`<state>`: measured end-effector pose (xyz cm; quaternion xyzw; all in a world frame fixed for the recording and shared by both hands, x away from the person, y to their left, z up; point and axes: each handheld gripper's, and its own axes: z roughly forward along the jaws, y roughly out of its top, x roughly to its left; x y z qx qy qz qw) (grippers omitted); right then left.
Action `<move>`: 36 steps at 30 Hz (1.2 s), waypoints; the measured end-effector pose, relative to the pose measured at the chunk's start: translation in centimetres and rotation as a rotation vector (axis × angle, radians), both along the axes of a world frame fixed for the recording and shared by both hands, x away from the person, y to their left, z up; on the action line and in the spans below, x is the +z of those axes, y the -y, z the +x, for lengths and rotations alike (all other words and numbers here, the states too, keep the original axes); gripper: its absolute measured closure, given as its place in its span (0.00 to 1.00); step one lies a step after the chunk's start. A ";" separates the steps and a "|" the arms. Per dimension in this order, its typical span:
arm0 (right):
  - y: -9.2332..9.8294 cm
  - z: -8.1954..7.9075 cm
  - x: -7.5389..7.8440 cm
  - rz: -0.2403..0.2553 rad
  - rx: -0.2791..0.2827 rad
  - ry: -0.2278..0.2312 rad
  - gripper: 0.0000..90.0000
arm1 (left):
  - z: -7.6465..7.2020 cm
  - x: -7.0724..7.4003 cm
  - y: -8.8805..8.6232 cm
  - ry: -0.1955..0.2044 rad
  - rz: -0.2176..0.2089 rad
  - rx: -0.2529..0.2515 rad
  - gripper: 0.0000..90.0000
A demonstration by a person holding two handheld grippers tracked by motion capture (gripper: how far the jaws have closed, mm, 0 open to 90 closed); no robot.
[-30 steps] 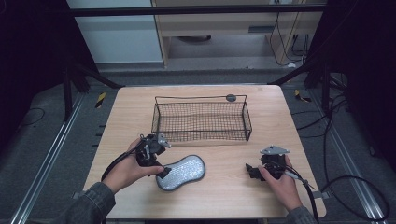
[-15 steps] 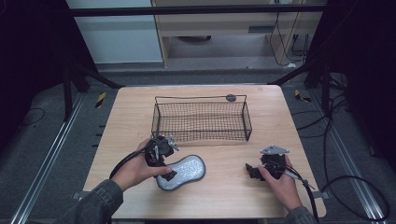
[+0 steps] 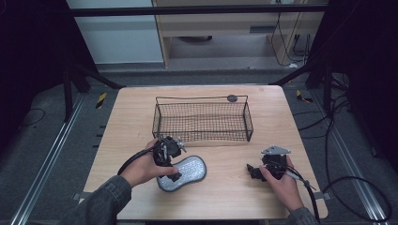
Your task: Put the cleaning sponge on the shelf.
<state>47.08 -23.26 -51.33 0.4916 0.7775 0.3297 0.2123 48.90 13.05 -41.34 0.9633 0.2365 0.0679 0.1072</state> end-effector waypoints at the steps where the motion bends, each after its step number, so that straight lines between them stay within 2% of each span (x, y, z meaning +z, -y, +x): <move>1: 0.0 0.0 0.0 0.000 0.000 0.000 0.00 | 0.0 0.0 0.0 0.000 0.000 0.000 0.05; 4: 0.0 0.0 0.0 0.001 0.000 0.000 0.00 | 0.3 -0.3 0.0 -0.007 -0.001 0.007 0.05; 15: 0.0 0.1 0.0 0.001 -0.001 -0.001 0.00 | 0.8 -2.2 1.1 -0.025 -0.011 -0.022 0.05; 23: 0.0 0.1 0.0 0.002 0.000 -0.001 0.00 | 0.4 -3.4 1.9 -0.051 0.016 -0.072 0.05; 36: 0.0 0.2 0.0 0.000 0.000 0.000 0.00 | 0.8 -4.7 2.3 -0.077 0.039 -0.099 0.05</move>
